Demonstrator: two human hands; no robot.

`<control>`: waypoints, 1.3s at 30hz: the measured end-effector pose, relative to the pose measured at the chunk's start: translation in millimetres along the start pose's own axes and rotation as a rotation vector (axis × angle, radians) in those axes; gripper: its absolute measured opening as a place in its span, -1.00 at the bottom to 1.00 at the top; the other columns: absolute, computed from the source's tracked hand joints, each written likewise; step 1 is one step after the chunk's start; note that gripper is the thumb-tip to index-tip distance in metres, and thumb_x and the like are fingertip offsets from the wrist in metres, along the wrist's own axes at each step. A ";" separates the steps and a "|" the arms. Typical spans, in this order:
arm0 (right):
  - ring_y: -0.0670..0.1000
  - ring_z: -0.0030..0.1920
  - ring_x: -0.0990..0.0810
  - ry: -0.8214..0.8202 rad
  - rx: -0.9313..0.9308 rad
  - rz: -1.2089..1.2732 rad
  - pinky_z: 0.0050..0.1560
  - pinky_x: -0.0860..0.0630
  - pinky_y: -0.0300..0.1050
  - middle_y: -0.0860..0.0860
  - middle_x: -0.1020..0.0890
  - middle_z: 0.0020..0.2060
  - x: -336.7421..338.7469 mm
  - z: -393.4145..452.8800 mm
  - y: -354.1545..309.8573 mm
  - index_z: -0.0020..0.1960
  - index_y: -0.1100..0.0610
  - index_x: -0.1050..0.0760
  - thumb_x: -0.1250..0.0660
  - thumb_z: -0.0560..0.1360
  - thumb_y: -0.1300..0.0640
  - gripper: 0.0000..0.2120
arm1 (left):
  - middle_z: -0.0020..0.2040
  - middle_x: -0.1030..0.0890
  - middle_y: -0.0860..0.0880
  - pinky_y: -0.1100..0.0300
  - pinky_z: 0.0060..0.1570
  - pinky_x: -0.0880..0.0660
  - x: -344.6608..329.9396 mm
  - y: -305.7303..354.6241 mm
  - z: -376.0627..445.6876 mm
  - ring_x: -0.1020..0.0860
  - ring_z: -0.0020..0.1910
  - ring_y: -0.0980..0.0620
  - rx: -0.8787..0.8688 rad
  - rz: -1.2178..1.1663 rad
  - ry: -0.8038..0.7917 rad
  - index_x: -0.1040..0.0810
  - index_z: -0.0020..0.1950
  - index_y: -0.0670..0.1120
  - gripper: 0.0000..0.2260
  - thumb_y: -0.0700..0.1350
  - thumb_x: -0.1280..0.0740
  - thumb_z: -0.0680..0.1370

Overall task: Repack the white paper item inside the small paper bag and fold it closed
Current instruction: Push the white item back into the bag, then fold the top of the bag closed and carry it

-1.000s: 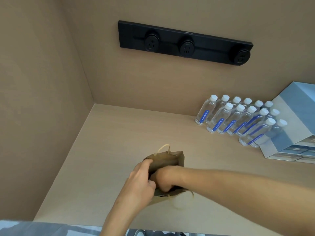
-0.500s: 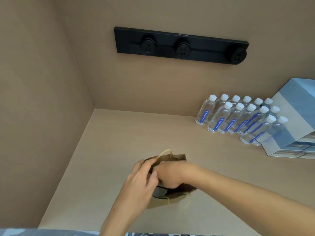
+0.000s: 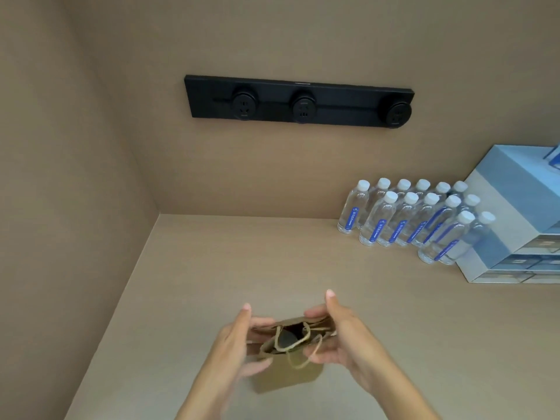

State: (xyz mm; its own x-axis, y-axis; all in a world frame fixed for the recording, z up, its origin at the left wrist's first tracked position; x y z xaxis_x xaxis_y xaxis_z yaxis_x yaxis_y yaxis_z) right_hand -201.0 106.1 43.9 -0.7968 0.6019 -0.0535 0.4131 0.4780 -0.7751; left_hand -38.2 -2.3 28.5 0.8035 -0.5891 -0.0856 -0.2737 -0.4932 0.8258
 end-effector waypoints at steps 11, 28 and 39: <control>-0.07 -0.17 -0.44 0.175 0.380 -0.460 -0.05 -0.47 -0.34 0.01 -0.35 -0.02 5.0 25.5 54.2 0.00 -0.16 -0.55 -0.49 0.37 0.38 -0.54 | -0.02 -0.39 0.00 0.41 -0.12 -0.47 -4.7 -37.5 25.7 -0.48 -0.17 0.08 -0.381 0.478 0.165 -0.59 -0.01 0.19 -0.49 -0.44 -0.49 0.37; -0.08 -0.23 -0.55 0.354 0.551 -0.081 -0.19 -0.43 -0.30 0.01 -0.55 -0.28 54.7 11.2 71.4 -0.28 0.32 -0.64 -0.45 0.40 0.44 -0.89 | -0.23 -0.74 0.01 0.42 -0.25 -0.48 -31.6 -34.5 39.2 -0.61 -0.28 0.25 -0.441 0.293 -0.021 -0.72 -0.24 -0.08 -0.87 -0.28 -0.49 0.46; -0.23 -0.38 -0.45 0.925 0.614 0.147 -0.31 -0.35 -0.44 -0.17 -0.51 -0.39 242.8 -175.5 137.7 -0.44 0.00 -0.62 -0.47 0.36 0.47 -0.60 | -0.44 -0.65 0.01 0.43 -0.40 -0.46 -292.6 -52.5 -39.2 -0.54 -0.43 0.26 -0.492 0.349 -0.637 -0.68 -0.37 -0.17 -0.74 -0.47 -0.44 0.43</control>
State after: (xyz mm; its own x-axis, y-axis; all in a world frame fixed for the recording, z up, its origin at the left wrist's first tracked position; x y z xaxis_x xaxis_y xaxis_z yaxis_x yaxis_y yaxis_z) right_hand -260.1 430.3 34.6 -0.0186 0.9925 0.1205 -0.0151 0.1203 -0.9926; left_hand -238.2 221.1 32.1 0.2281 -0.9727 0.0432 -0.0719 0.0274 0.9970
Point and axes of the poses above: each hand's wrist, its own z-axis towards the middle knuckle, its own x-axis out of the back of the hand, y = z × x, the point moved 3 cm from there along z, towards the middle knuckle
